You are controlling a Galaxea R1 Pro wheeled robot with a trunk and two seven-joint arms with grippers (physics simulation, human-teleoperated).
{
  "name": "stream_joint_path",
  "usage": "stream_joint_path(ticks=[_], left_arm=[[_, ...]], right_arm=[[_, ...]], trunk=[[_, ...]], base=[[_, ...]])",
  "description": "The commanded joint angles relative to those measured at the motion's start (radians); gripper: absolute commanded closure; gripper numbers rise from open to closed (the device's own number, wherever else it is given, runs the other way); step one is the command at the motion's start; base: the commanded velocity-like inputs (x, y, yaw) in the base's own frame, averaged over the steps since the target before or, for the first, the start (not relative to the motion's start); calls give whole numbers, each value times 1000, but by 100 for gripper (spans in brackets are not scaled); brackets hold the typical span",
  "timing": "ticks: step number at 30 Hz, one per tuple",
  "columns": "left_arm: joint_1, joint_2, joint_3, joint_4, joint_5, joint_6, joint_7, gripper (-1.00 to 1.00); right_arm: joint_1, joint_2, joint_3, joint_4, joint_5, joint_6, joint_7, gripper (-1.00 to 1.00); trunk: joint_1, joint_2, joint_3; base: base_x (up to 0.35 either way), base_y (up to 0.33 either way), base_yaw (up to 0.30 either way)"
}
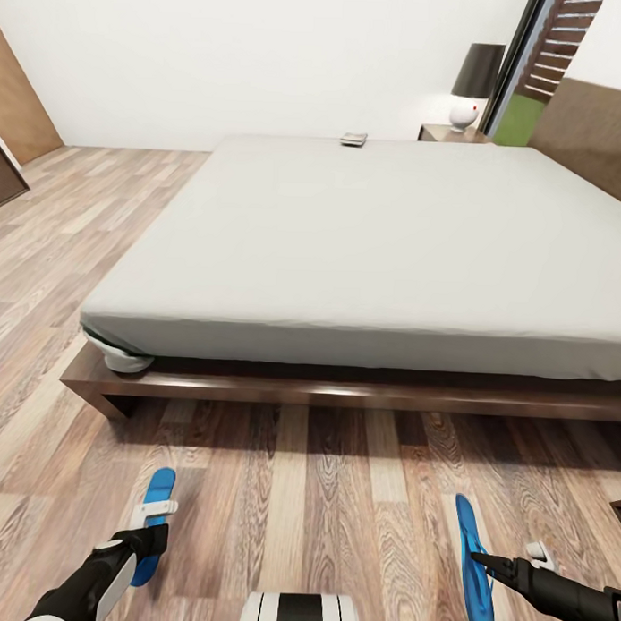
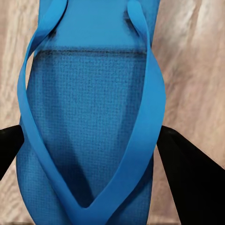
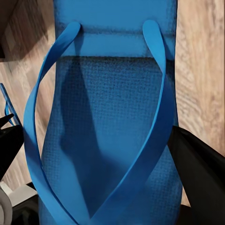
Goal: In the bedroom, move the book from the bed onto either nightstand, and place the two sandals side by side next to the bed.
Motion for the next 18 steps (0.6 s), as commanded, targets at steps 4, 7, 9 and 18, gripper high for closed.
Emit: stream_joint_path(ticks=[4,7,9,18], left_arm=[[0,0,-1,-2,10,6,2,100],[0,0,-1,-2,10,6,2,100],[0,0,-1,-2,10,6,2,100],[0,0,-1,-2,10,6,2,100]], right_arm=[[0,1,-2,0,-5,9,2,100],[0,1,-2,0,-5,9,2,100],[0,1,-2,0,-5,9,2,100],[0,1,-2,0,-5,9,2,100]], trunk=[[2,-1,-16],[3,-2,-28],[4,-2,-36],[8,-5,-70]], base=[[0,0,0],[0,0,0],[0,0,0],[0,0,0]])
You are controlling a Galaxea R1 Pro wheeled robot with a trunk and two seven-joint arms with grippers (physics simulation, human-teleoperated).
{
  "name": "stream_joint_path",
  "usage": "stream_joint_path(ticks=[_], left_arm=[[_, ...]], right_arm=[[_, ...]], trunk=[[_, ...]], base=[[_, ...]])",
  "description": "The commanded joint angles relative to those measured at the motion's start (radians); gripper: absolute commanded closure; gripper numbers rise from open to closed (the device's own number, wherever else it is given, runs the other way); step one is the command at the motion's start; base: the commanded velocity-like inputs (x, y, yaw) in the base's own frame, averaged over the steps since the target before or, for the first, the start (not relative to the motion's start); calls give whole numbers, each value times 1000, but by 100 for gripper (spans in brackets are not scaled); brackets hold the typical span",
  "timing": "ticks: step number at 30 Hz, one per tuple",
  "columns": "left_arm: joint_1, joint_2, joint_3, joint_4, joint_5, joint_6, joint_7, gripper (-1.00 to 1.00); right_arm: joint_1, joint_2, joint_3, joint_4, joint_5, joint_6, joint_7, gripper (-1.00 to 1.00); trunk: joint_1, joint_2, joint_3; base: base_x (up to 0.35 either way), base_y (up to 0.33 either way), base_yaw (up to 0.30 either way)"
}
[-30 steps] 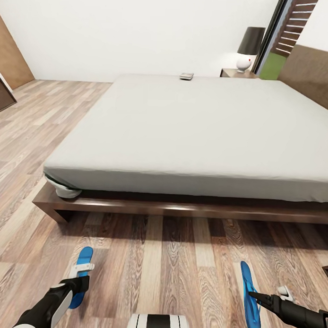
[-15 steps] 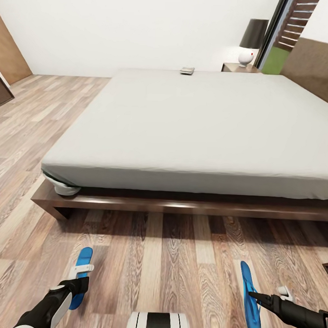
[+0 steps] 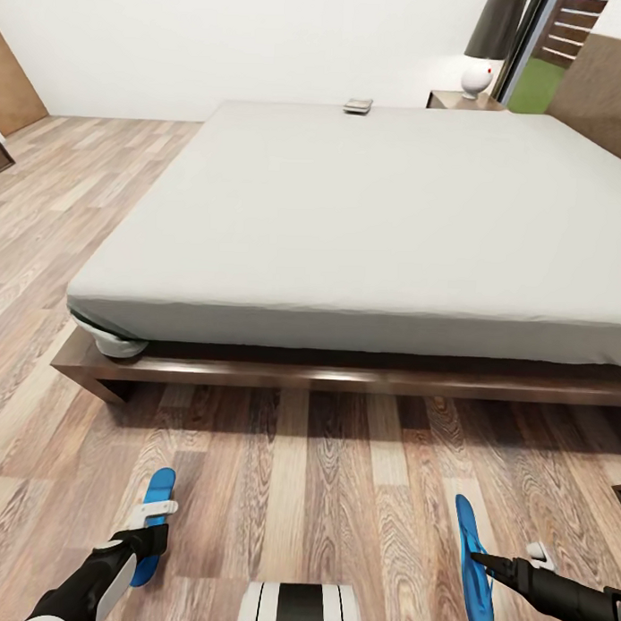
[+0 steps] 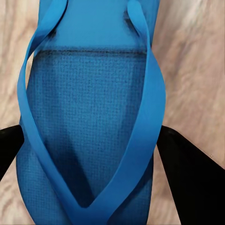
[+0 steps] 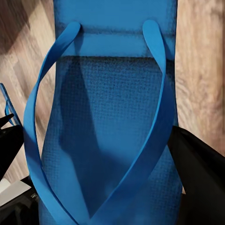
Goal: In the bedroom, move the book from the bed onto either nightstand, and place the two sandals side by side next to the bed.
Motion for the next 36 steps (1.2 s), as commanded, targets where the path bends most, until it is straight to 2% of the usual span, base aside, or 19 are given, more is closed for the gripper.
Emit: stream_joint_path(ticks=[1,4,10,14,17,31,36], left_arm=[[0,0,0,-2,10,6,2,100],[0,0,1,-2,10,5,1,100],[0,0,1,-2,10,1,0,100],[0,2,1,0,9,-60,3,100],[0,4,1,1,9,-91,27,100],[0,5,1,2,10,-99,43,100],[0,5,1,2,10,-99,43,100]], right_arm=[[0,0,-2,0,-5,9,2,100],[0,0,-2,0,-5,9,2,100],[0,0,-2,0,-5,9,2,100],[0,0,-2,0,-5,9,2,100],[0,-1,-2,0,-5,9,2,100],[0,-1,-2,0,-5,9,2,100],[0,-1,-2,0,-5,9,2,100]], trunk=[[0,-1,-5],[2,-1,-16],[2,-1,-16],[2,-1,-16],[2,-1,-16],[2,-1,-16],[4,-2,-36]], base=[[0,0,0],[0,0,0],[0,0,0],[0,0,0],[0,0,0],[0,0,0],[0,0,0]])
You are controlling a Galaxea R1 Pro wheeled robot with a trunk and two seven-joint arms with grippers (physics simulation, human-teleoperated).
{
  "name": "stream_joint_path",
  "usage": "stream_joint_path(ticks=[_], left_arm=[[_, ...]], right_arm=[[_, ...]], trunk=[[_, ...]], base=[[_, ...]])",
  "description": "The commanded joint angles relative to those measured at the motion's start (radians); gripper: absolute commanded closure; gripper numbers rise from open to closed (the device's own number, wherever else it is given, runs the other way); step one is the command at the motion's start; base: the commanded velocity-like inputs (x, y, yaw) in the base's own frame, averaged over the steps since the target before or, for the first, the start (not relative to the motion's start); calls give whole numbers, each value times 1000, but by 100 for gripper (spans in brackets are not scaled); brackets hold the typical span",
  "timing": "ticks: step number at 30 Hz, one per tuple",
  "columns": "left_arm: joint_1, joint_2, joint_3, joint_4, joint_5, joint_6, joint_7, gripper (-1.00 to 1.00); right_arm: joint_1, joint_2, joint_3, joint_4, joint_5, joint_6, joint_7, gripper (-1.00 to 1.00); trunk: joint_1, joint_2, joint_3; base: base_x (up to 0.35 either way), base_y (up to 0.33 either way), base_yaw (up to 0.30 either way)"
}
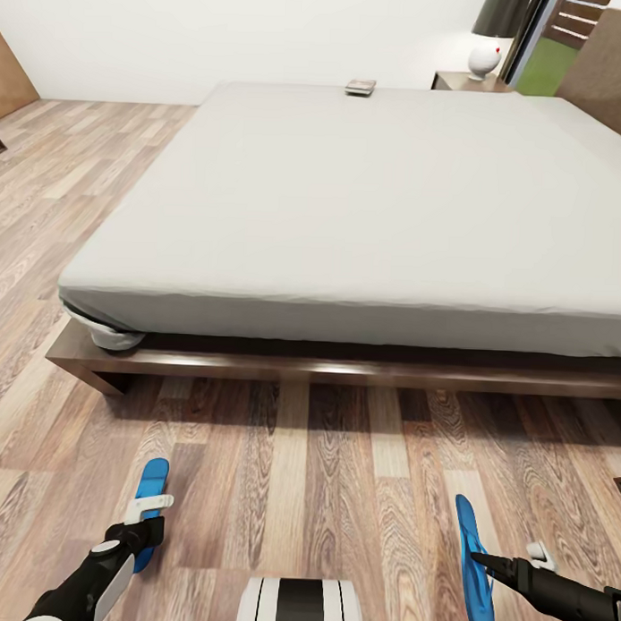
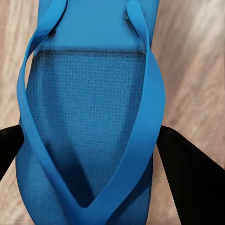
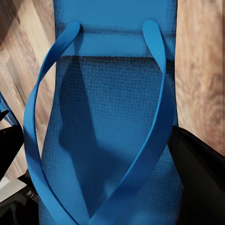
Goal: In the bedroom, move the book from the bed onto either nightstand, and place the two sandals side by side next to the bed.
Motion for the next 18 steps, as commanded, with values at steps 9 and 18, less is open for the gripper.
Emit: stream_joint_path(ticks=[9,18], left_arm=[[0,0,-2,-2,10,5,2,100],[0,0,-1,-2,11,4,1,100]], right_arm=[[0,0,-2,0,-5,9,2,100],[0,0,-2,0,-5,9,2,100]], trunk=[[4,-2,-36],[8,-4,-70]], base=[[0,0,0],[0,0,0]])
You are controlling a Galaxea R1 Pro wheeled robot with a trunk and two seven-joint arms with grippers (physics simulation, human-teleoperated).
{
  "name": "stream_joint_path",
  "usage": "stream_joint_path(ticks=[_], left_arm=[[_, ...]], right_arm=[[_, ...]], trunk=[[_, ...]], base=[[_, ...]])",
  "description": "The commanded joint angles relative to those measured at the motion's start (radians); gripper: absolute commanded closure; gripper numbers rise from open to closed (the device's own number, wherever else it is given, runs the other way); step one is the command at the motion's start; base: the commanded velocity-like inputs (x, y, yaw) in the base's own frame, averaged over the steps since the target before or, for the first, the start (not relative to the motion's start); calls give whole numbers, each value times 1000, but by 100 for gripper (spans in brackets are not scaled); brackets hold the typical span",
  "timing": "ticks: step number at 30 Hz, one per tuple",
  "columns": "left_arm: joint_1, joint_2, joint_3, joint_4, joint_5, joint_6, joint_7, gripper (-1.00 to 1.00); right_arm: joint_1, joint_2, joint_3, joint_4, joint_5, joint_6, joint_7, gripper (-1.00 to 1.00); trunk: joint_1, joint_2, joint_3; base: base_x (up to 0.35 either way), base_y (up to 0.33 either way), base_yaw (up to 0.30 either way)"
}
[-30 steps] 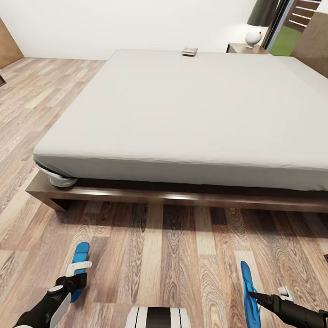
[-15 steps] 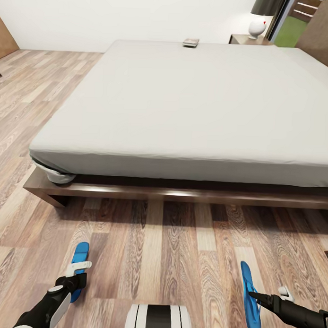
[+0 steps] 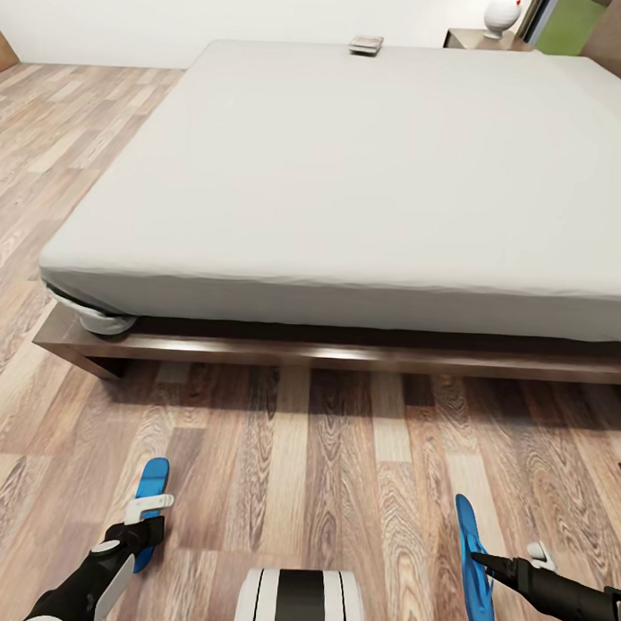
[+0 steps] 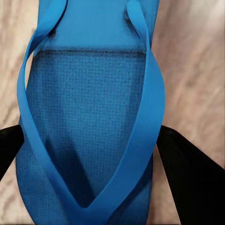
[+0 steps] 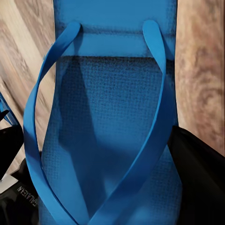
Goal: In the bedroom, move the book from the bed onto either nightstand, and place the two sandals side by side next to the bed.
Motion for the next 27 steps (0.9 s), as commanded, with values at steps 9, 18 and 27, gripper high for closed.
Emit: stream_joint_path(ticks=[9,18,27], left_arm=[[0,0,-1,-2,10,-19,2,100],[0,1,-1,-3,11,-21,2,100],[0,2,-1,-2,12,-21,2,100]], right_arm=[[0,0,-2,0,-5,9,2,100],[0,0,-2,0,-5,9,2,100],[0,0,-2,0,-5,9,2,100]], trunk=[[1,-1,-8],[1,-1,-8],[1,-1,-8]], base=[[1,0,0],[186,11,0],[127,122,0]])
